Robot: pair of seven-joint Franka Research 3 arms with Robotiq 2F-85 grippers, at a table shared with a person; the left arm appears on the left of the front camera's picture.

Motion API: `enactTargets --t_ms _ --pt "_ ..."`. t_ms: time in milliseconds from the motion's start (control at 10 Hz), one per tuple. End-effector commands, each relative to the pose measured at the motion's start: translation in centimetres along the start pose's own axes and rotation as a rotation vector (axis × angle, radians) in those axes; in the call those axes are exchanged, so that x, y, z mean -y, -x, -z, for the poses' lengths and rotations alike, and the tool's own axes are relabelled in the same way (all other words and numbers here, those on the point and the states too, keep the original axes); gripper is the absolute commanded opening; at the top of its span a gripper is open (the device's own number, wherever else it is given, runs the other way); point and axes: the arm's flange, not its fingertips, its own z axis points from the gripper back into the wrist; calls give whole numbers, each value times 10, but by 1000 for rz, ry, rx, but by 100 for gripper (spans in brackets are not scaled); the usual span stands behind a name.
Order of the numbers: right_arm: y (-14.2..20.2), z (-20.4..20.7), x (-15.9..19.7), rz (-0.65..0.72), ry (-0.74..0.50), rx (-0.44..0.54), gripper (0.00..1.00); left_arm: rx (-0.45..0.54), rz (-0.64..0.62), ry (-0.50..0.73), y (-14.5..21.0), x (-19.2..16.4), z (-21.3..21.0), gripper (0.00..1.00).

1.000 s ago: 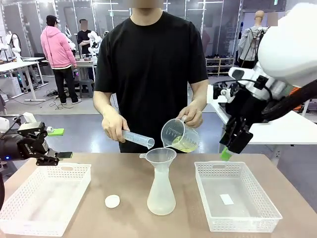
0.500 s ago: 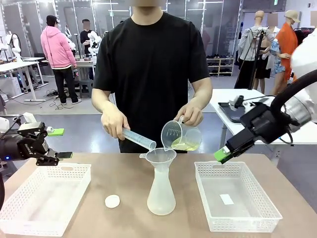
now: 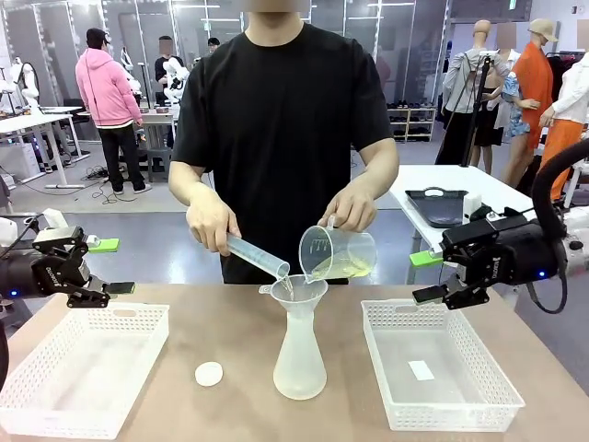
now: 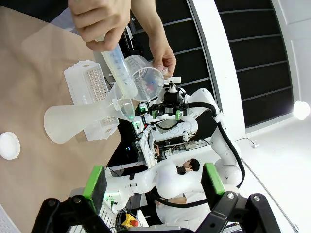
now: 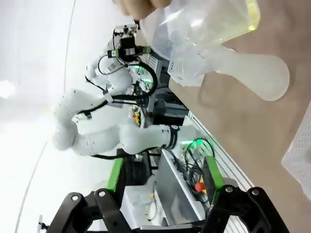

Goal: Prepare the solutions needed for the experiment.
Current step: Once the solution is in the Big flask , pick up the Plastic Funnel and place it back into the right Organizing basket.

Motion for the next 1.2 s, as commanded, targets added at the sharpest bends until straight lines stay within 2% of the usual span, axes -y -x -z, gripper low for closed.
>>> enactTargets --t_ms 0,300,500,800,900,1100 --pt "2 9 -4 71 2 33 80 -9 -3 11 0 2 -1 100" --pt "-2 4 4 86 -14 135 80 -9 -3 11 0 2 -1 100" --pt "-2 -3 17 117 -30 251 80 -9 -3 11 0 2 -1 100" --pt "-3 -2 28 176 -47 261 80 -9 -3 11 0 2 -1 100" --pt "-6 -13 25 126 -38 241 80 -9 -3 11 0 2 -1 100" --pt "-6 -13 25 126 -38 241 80 -9 -3 11 0 2 -1 100"
